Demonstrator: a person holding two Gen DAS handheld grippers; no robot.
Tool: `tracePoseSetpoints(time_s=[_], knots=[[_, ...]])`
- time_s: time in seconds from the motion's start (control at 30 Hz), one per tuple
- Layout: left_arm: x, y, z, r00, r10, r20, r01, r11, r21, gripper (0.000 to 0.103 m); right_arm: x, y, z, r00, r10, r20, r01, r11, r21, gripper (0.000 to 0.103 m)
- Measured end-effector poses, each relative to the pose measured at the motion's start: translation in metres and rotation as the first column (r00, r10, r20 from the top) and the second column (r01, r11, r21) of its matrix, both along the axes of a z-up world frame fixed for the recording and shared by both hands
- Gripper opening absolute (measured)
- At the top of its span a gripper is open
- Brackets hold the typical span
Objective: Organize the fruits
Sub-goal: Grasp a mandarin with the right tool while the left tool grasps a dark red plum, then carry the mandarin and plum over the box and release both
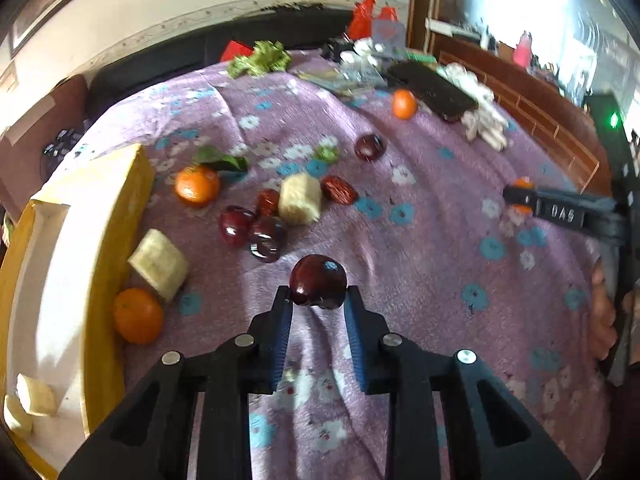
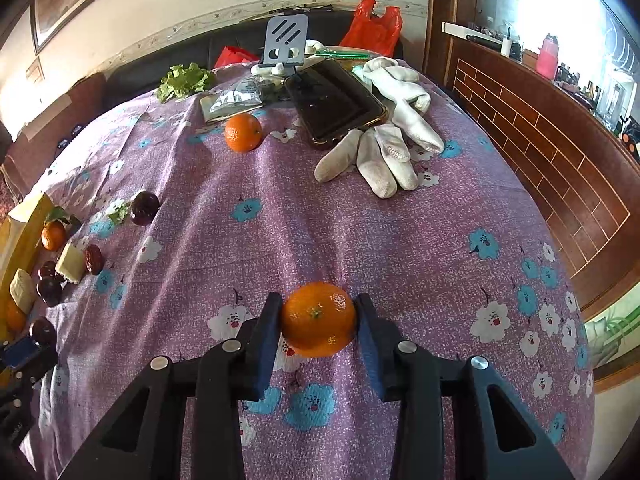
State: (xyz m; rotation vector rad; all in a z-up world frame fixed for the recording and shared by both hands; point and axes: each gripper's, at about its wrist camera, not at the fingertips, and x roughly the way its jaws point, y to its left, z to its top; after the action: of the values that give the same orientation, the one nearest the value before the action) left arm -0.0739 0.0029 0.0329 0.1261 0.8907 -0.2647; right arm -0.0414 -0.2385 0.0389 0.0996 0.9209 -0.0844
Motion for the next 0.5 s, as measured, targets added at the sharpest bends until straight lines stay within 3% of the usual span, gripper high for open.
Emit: tracePoseSetpoints(time_s=[0.17, 0.27, 0.5], knots=[[-0.013, 0.029, 0.026, 0.998, 0.056, 0.037, -0.052, 0.994, -0.093, 0.025, -0.004, -0.002, 0.005, 0.999, -0.001, 0.033, 0.0, 0.999, 0.037, 0.039], [-0.026, 0.057, 0.044, 0.993, 0.1, 0.059, -0.091, 0.986, -0.142, 0.026, -0.011, -0.003, 0.015, 0.996, 0.027, 0.082, -0.035, 0.994, 0.105, 0.039], [-0.058, 0.13, 0.08, 0.962, 0.23, 0.149, -0.209, 0.967, -0.142, 0.026, -0.03, 0.033, 0.066, 0.982, 0.108, 0.154, -0.133, 0.978, 0.161, 0.039]])
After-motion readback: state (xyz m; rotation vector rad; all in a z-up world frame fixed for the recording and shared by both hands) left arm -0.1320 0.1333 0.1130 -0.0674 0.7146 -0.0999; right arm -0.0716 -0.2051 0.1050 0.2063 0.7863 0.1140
